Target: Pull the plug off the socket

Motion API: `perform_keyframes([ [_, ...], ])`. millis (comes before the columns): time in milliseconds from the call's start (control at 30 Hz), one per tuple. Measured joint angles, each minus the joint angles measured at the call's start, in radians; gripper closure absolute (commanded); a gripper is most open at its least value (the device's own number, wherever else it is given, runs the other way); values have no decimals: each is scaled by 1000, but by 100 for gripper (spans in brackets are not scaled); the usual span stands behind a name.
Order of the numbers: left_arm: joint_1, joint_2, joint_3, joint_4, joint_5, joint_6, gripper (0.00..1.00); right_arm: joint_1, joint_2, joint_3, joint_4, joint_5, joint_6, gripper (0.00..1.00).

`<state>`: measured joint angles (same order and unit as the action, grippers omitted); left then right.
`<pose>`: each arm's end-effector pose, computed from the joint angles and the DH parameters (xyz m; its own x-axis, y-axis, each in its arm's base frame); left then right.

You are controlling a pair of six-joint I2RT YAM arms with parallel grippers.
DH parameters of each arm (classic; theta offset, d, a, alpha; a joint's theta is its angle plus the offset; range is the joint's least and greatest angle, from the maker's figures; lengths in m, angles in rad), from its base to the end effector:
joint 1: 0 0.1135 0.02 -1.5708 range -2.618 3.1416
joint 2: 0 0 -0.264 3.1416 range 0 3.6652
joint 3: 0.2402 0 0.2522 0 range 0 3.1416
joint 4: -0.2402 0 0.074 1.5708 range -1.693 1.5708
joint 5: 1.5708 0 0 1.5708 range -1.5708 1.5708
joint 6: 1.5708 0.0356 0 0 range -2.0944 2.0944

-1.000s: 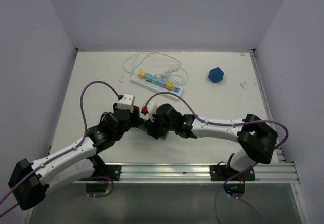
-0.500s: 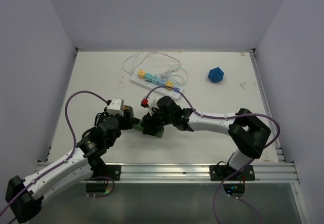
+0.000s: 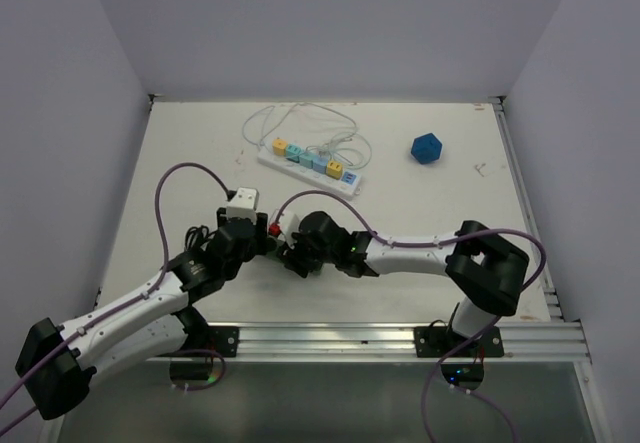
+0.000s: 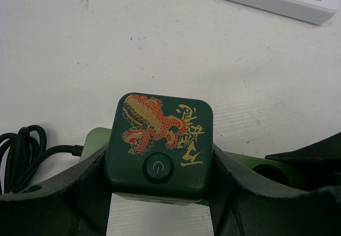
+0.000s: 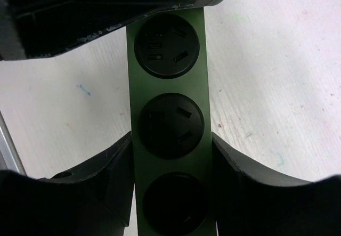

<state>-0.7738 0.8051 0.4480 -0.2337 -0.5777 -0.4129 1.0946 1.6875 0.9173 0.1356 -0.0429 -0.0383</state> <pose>0.1379 -0.1075 0.2166 -0.4697 -0.0110 -0.8828 0.0793 0.9954 -0.0546 0.1621 0.3176 0.1833 -0.2370 -0.5429 -0.8057 -0.9135 0.4068 -0.0054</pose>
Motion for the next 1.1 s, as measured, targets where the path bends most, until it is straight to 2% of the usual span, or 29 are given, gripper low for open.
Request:
perform_keyframes([
  [167, 0, 38, 40, 3, 13, 5, 100, -33, -29, -9, -12, -23, 28, 100],
  [267, 2, 13, 27, 36, 11, 9, 100, -92, -31, -10, -6, -135, 97, 100],
  [433, 6, -116, -53, 151, 16, 17, 100, -191, -31, -11, 19, -354, 193, 100],
  [567, 8, -139, -72, 166, 14, 26, 100, -205, -32, -16, 39, -403, 200, 100],
  [667, 8, -95, -63, 166, 15, 23, 100, -190, -42, -27, 36, -365, 167, 100],
  [867, 8, 17, 4, 104, 13, 19, 100, -84, -63, -20, -22, -135, 19, 100],
  [1100, 8, 37, 42, 75, 13, 3, 100, -76, -97, -37, -16, -96, -11, 100],
])
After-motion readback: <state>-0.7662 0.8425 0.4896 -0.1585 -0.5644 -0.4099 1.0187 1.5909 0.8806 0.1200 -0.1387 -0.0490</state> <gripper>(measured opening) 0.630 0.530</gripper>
